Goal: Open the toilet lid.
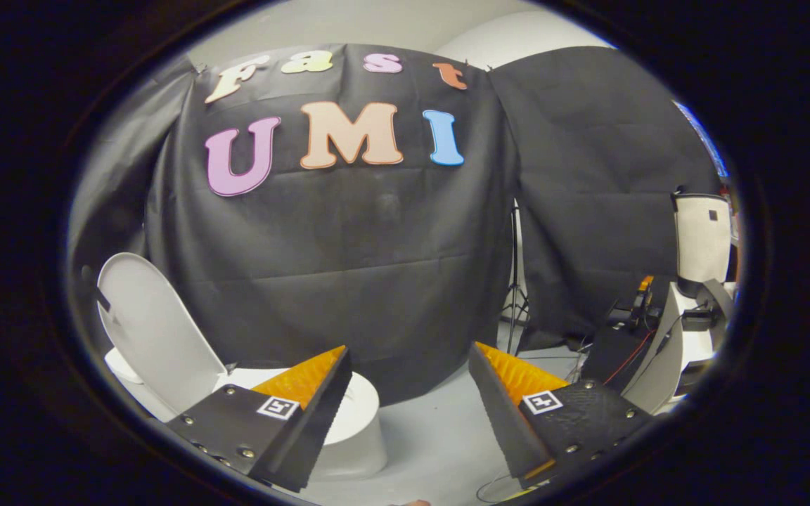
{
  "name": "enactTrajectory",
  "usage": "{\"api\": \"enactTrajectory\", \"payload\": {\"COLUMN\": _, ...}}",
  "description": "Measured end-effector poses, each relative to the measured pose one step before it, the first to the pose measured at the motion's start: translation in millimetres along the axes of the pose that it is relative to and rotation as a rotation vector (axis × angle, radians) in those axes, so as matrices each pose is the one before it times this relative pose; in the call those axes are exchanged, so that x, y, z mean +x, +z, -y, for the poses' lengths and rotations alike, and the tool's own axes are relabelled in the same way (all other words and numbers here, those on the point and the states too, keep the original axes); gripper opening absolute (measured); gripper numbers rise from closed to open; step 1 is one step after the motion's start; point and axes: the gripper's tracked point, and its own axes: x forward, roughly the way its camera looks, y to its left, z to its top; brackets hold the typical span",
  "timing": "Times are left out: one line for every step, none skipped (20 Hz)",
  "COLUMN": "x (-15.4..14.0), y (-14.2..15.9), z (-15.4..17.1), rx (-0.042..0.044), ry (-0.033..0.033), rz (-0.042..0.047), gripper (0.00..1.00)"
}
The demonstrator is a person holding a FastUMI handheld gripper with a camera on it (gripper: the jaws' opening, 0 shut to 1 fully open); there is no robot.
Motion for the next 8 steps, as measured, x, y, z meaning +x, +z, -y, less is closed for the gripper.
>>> {"api": "enactTrajectory", "payload": {"x": -0.61, "y": 0.68, "z": -0.12, "rx": 0.00307, "ry": -0.00014, "rz": 0.00072, "gripper": 1.00}}
{"api": "enactTrajectory", "payload": {"x": 0.01, "y": -0.39, "z": 0.65, "rx": 0.00232, "ry": -0.00041, "rz": 0.00066, "gripper": 1.00}}
{"api": "enactTrajectory", "payload": {"x": -0.16, "y": 0.40, "z": 0.76, "rx": 0.00095, "ry": -0.00223, "rz": -0.00048, "gripper": 1.00}}
{"api": "enactTrajectory", "payload": {"x": -0.18, "y": -1.20, "z": 1.73, "rx": 0.00156, "ry": -0.00330, "rz": -0.00108, "gripper": 1.00}}
{"api": "enactTrajectory", "payload": {"x": -0.43, "y": -0.68, "z": 1.19, "rx": 0.00259, "ry": -0.00188, "rz": -0.00104, "gripper": 1.00}}
{"api": "enactTrajectory", "payload": {"x": 0.36, "y": 0.58, "z": 0.60, "rx": 0.00306, "ry": -0.00119, "rz": -0.00106, "gripper": 1.00}}
{"api": "enactTrajectory", "payload": {"x": 0.10, "y": -0.16, "z": 0.26, "rx": 0.00167, "ry": -0.00076, "rz": -0.00194, "gripper": 1.00}}
{"api": "enactTrajectory", "payload": {"x": -0.16, "y": -0.80, "z": 0.42, "rx": 0.00037, "ry": -0.00047, "rz": -0.00161, "gripper": 1.00}}
